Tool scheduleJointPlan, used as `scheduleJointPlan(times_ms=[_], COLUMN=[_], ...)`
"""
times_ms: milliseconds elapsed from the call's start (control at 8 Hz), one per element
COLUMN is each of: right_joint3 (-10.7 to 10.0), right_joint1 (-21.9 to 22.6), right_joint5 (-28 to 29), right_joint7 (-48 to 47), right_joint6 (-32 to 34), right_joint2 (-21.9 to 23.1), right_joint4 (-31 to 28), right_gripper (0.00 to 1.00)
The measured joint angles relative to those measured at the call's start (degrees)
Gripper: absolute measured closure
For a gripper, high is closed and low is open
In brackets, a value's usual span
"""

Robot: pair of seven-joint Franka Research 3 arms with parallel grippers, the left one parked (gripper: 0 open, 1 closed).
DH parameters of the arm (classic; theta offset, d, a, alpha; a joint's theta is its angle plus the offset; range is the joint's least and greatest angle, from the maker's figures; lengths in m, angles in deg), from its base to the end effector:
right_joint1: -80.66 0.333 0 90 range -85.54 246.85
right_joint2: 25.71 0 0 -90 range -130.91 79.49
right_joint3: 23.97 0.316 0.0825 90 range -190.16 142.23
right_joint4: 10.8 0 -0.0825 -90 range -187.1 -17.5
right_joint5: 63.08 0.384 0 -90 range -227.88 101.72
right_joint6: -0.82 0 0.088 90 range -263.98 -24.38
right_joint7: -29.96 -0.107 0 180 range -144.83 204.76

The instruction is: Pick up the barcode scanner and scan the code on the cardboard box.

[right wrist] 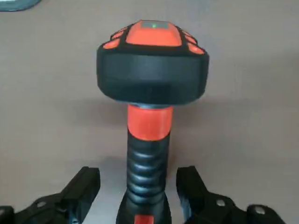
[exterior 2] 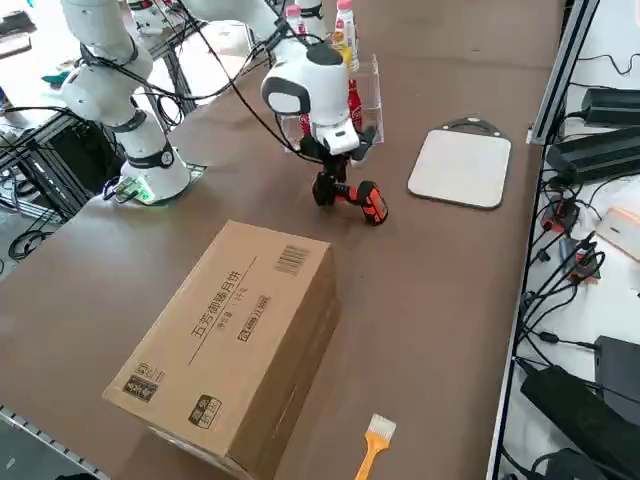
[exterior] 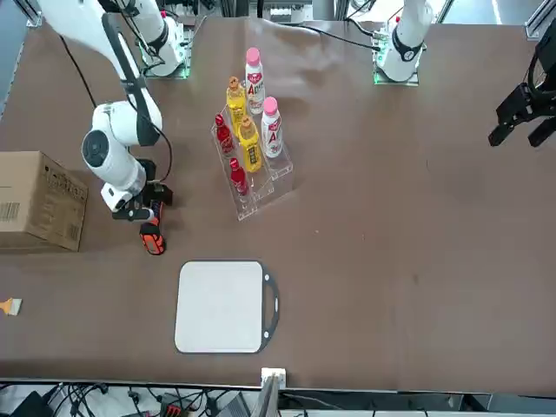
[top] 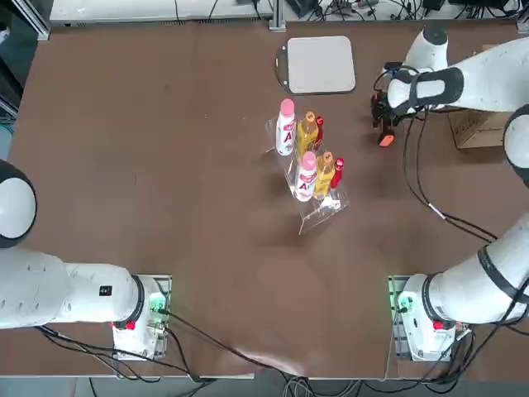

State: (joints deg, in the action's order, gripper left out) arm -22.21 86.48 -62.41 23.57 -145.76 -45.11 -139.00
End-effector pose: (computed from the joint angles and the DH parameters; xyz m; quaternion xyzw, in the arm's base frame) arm 0.5395 0.0719 0.2152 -0.9999 -0.0046 0.0098 0.0071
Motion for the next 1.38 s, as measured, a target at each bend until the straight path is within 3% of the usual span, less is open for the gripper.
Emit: scheduleJointPlan(times_ms=[375, 625, 750, 1000, 1375], right_joint3=[-0.15, -0.26, -0.26, -0.34, -0.33], right_joint1=[-0.09, -0.15, -0.15, -0.18, -0.17], right_joint5=[0.00, 0.00, 0.00, -0.01, -0.01], right_joint7=[0.03, 0.06, 0.10, 0.12, 0.16], right_joint6=[-0.56, -0.55, -0.55, -0.54, -0.50], right_joint2=[-0.56, -0.75, -0.93, -1.09, -1.07], right_joint4=[0.02, 0.02, 0.02, 0.02, 0.04], right_gripper=[0.01, 0.09, 0.16, 0.58, 0.58])
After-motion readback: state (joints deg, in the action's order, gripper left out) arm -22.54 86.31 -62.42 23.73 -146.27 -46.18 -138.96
